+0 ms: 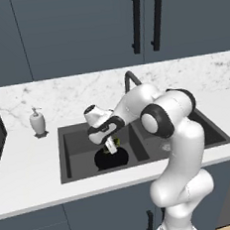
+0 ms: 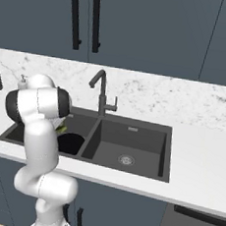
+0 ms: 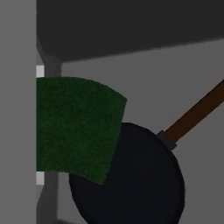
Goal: Pick the pan and sponge and place them into the sink. Then turn on the water.
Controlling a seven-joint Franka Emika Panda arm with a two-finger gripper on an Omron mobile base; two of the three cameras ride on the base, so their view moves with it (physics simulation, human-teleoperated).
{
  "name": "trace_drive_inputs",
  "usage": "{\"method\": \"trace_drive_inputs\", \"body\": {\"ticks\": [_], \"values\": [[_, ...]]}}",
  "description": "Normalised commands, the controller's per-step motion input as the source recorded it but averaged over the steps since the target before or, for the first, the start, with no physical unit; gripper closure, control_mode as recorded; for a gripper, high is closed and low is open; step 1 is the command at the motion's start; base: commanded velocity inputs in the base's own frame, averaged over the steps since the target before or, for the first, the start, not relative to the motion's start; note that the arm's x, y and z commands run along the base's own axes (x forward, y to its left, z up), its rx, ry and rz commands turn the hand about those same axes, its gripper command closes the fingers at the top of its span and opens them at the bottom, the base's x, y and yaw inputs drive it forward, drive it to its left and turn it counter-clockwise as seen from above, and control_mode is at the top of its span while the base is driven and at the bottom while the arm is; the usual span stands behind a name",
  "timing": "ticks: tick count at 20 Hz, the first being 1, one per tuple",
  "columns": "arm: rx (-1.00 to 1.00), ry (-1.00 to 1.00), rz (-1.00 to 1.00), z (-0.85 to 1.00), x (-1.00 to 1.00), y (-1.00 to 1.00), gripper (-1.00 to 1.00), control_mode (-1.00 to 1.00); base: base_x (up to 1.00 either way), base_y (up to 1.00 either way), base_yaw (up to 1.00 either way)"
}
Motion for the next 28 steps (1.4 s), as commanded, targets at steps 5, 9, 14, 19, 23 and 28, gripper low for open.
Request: {"method": "trace_drive_inputs", "body": {"ticks": [5, 9, 14, 19, 23, 28], "values": [[0.00, 0.03, 0.00, -0.40, 0.44, 0.04, 1.00, -1.00, 0.00, 0.00, 0.00], [0.00, 0.00, 0.00, -0.46, 0.41, 0.09, 1.00, -1.00, 0.00, 0.00, 0.00], [0.00, 0.02, 0.00, -0.56, 0.38, 0.06, 1.00, -1.00, 0.00, 0.00, 0.00], [0.00, 0.03, 0.00, -0.65, 0.45, 0.03, 1.00, -1.00, 0.00, 0.00, 0.00], [0.00, 0.02, 0.00, -0.67, 0.52, 0.08, 1.00, -1.00, 0.00, 0.00, 0.00], [0.00, 0.02, 0.00, -0.60, 0.45, 0.10, 1.00, -1.00, 0.00, 0.00, 0.00]]}}
